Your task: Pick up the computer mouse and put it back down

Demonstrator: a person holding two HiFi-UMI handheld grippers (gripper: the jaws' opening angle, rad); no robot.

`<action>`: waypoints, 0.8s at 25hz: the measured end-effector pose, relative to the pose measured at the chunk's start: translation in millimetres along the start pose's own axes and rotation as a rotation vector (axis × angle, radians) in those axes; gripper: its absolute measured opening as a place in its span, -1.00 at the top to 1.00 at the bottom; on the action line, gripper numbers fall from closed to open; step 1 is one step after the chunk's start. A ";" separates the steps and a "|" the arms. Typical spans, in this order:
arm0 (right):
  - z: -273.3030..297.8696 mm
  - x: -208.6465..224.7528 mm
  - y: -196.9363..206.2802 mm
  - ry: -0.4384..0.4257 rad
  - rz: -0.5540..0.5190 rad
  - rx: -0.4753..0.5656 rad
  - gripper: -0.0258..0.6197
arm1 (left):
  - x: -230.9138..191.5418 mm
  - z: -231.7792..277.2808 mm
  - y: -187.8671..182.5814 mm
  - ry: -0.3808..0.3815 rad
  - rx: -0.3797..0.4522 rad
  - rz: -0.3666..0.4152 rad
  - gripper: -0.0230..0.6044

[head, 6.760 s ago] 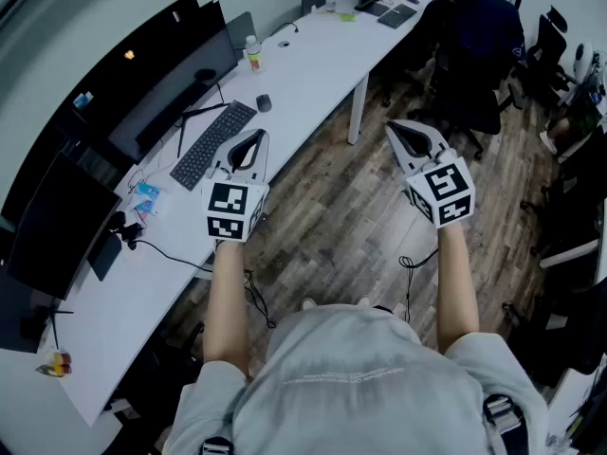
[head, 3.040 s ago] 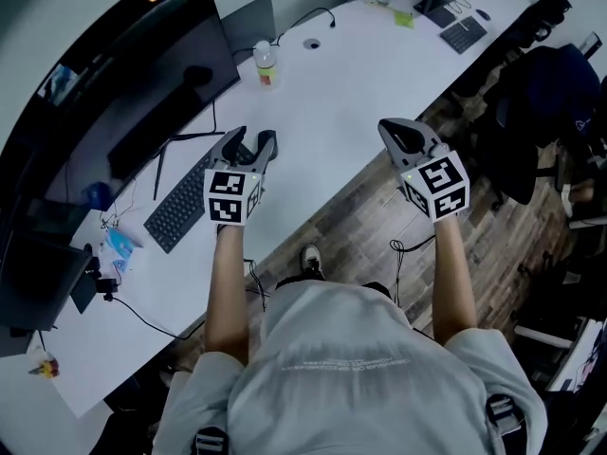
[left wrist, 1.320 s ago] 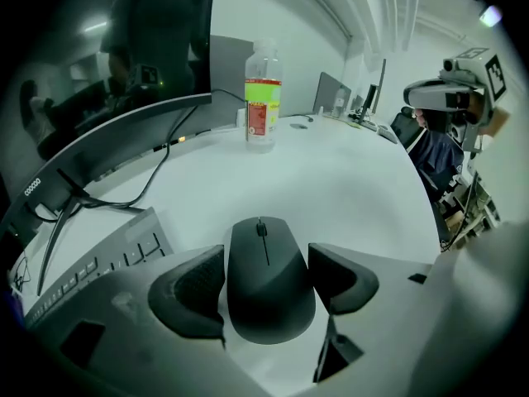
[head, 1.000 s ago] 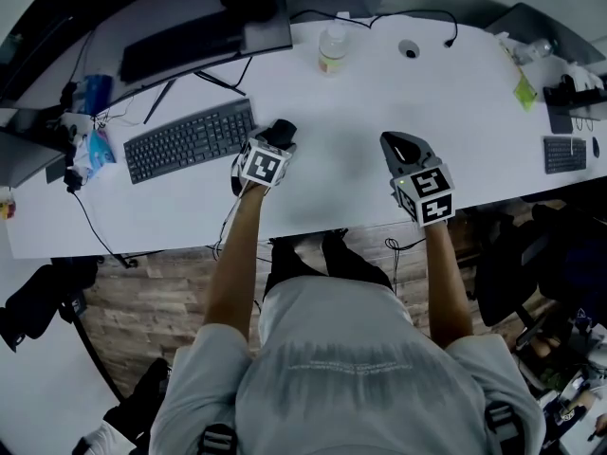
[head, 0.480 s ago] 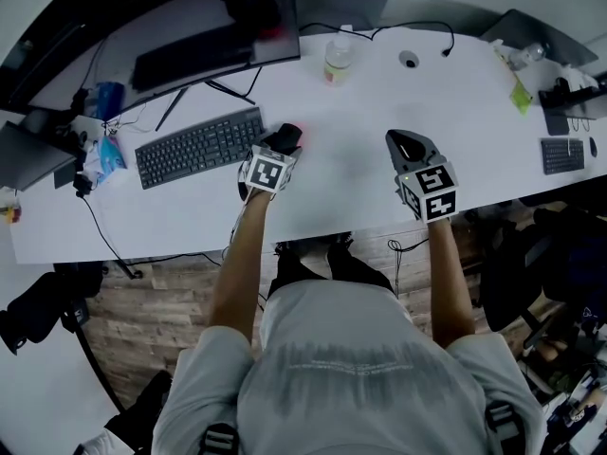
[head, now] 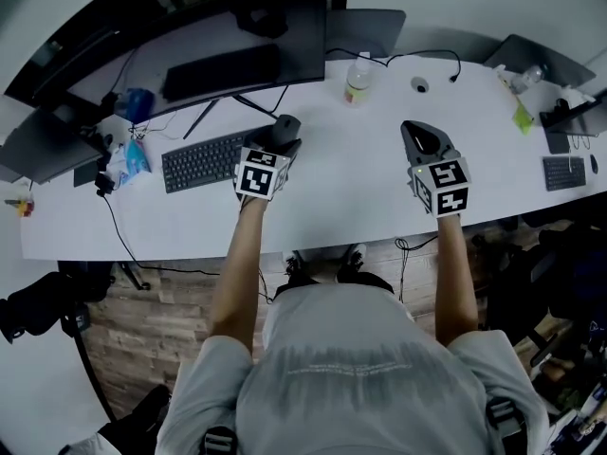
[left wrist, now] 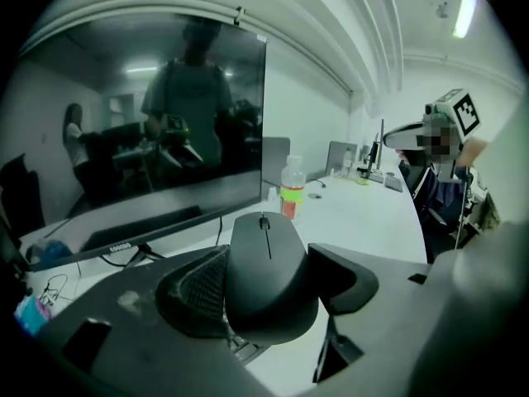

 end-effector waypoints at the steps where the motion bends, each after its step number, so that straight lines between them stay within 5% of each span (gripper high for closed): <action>1: -0.6 -0.4 -8.9 0.007 -0.012 0.012 0.91 | -2.6 -9.2 -9.2 -0.004 0.024 0.006 0.00; 20: -33.5 -0.7 -161.2 0.076 -0.183 0.280 0.91 | -22.0 -170.5 -152.6 -0.130 0.411 0.157 0.00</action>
Point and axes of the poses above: the fingertips, and each gripper's own axes: z forward along the fingers, x to its right, y out of its underside, the point moved 1 cm from there along -z, backward along the fingers, and after that the axes turned 9 degrees about -z, right-handed, at the moved point
